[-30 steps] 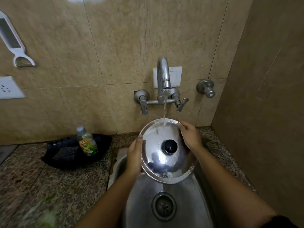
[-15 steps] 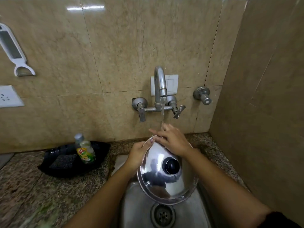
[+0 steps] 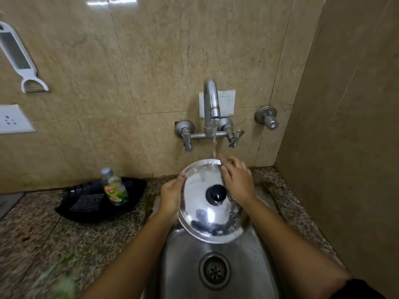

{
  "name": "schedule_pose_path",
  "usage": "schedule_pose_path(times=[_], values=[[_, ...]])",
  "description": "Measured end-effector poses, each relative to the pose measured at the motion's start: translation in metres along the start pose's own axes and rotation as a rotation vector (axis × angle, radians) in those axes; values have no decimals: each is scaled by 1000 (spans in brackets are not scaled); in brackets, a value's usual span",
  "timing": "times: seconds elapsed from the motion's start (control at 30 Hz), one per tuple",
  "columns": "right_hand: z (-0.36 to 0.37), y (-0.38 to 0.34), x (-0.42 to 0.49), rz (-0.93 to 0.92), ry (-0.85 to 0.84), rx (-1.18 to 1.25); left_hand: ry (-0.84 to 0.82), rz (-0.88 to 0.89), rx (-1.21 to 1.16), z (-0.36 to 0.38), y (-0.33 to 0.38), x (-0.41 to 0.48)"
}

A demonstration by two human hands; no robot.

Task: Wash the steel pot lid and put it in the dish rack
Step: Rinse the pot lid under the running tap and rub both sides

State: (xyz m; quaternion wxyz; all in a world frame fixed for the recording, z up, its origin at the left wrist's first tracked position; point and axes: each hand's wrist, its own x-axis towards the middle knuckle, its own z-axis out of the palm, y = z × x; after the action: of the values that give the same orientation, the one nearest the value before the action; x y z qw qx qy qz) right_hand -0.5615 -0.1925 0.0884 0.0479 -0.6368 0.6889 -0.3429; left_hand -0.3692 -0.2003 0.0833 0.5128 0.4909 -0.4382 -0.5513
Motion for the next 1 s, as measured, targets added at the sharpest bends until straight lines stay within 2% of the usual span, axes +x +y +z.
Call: schedule_pose_path(times=[0.13,0.3,0.4,0.57,0.67,0.73,0.9,1.0], values=[[10,18,-65,-168,-93,-182,237,-99,-33,-12,-11,5],[34,-8,-115,-269,-148,-229,383,-202,-117,-5,-15,1],[37,-17,-108,-236,-203,-244,437,-227,-152,-5,-18,-1],[25,15,-108,-422,-299,-218,470,-194,-145,-14,-18,-1],[16,32,-92,-169,-227,-176,467,-190,-134,-17,-20,-1],[18,25,-87,-123,-199,-154,434,-191,-128,-15,-22,-2],[32,14,-110,-281,-261,-54,348,-192,-7,-18,-24,-2],[17,34,-123,-479,-362,-37,300,-274,78,-34,-25,-1]])
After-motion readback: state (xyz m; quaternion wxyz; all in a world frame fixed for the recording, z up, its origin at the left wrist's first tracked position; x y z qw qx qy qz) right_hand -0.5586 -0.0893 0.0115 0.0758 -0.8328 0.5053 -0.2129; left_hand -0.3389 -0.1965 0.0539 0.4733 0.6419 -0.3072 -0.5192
